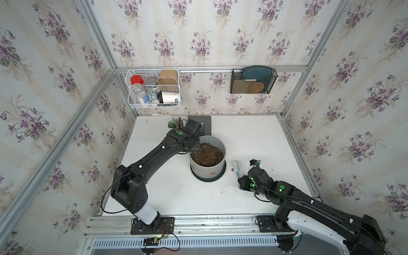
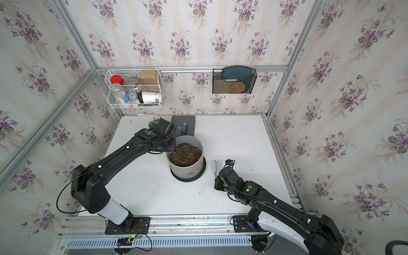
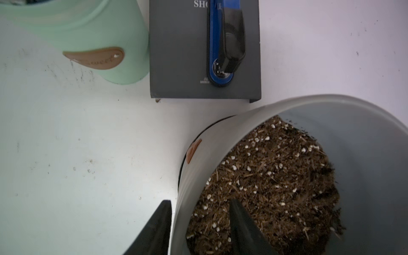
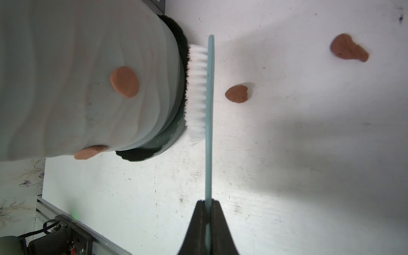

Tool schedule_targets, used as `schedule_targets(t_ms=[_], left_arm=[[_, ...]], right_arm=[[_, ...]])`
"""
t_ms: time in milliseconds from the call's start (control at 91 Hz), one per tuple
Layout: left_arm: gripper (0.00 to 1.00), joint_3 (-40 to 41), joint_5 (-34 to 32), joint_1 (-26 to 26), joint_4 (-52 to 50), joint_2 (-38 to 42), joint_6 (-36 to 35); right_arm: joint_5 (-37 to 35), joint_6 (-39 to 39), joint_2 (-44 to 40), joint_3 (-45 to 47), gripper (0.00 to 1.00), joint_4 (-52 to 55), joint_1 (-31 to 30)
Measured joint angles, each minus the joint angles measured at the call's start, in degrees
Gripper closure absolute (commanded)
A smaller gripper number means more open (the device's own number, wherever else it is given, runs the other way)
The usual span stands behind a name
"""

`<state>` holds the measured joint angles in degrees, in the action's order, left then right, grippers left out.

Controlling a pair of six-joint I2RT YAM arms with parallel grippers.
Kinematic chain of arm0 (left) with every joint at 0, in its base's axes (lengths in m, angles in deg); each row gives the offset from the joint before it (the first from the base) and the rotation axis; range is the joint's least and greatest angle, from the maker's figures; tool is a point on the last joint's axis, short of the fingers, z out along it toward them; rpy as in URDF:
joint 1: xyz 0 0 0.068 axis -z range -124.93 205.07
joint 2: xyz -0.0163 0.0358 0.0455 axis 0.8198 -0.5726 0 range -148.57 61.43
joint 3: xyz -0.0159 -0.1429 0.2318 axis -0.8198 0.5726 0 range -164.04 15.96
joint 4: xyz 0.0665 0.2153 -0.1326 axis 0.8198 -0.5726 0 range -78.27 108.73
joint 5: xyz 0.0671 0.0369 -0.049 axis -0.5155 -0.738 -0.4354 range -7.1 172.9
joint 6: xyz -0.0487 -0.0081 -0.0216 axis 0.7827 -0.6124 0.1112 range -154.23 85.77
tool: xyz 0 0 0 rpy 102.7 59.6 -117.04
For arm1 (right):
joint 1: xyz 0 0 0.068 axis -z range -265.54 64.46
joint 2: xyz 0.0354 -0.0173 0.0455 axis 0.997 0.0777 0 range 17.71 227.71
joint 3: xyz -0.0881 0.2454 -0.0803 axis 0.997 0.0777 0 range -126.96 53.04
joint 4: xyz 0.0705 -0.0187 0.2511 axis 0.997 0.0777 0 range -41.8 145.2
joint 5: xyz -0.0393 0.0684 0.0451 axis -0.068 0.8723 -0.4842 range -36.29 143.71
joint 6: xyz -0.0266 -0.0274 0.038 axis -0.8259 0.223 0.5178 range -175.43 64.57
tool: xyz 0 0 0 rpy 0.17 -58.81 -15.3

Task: Scrub the dried mud off the ceramic pot
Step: Rotate the pot on the tray, then brush off the soil from the pot.

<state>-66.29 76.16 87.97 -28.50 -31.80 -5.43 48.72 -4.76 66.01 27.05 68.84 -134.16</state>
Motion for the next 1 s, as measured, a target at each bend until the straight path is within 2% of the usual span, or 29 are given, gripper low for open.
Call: schedule_targets(t_ms=[143, 308, 396, 528, 758, 1000], left_arm=[[0.56, -0.9, -1.1, -0.5, 0.7, -2.2, -1.3], [0.78, -0.9, -1.9, -0.5, 0.5, -3.1, -2.2], [0.84, -0.6, -1.1, -0.6, -0.5, -2.7, -4.3], [0.92, 0.5, 0.0, -0.2, -1.1, -1.4, -3.0], [0.99, 1.6, -0.5, -0.6, -2.8, 0.3, -2.5], [1.0, 3.9, 1.3, -0.3, -5.0, 3.2, -1.7]], right_arm=[[0.1, 0.0, 1.0, -0.2, 1.0, -1.5, 0.0], [0.5, 0.1, 2.8, -0.1, 1.0, -2.7, 0.0], [1.0, 0.1, 3.6, 0.3, 1.0, -3.6, 0.0], [1.3, 0.2, 5.0, 0.6, 1.0, -5.0, -0.1], [-0.1, 0.5, 9.7, -2.1, 1.0, -5.8, -0.1], [-0.2, 0.6, 14.7, -5.0, 1.0, -8.4, -0.1]])
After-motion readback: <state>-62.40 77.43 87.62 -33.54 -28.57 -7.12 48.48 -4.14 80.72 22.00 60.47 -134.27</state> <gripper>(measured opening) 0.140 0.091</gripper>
